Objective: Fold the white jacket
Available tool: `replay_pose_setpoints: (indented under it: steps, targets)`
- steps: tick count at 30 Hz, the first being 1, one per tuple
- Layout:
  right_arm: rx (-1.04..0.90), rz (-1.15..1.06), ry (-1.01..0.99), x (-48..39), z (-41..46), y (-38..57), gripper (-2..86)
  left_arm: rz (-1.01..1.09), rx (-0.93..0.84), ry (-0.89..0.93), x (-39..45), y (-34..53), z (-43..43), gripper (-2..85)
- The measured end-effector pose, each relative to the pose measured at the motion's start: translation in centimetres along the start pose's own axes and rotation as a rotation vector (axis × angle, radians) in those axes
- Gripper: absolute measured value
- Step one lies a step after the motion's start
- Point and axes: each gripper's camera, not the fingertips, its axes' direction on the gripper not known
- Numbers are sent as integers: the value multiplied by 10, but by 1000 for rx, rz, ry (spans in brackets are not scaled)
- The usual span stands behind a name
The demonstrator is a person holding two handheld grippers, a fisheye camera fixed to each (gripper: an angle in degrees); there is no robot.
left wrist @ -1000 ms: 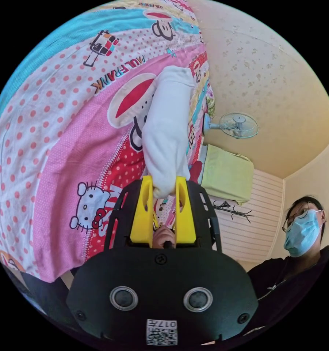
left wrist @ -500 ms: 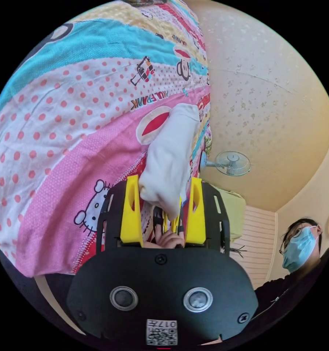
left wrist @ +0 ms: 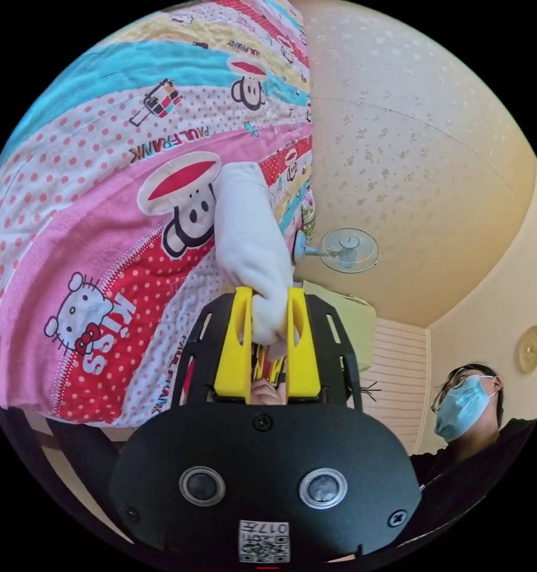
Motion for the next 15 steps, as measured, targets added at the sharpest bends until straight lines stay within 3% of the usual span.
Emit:
replay_pose_setpoints:
  steps: [4, 10, 15]
  targets:
    - [46, -161, -134, -86, -30, -35, 77, 132, -61, 90, 123, -17, 41, 88]
    - [182, -407, -240, -241, -112, -107, 77, 339, -288, 244, 338, -26, 153, 88]
    - [331, -469, -75, -314, -196, -157, 78, 394, -415, 210, 456, -15, 245, 89]
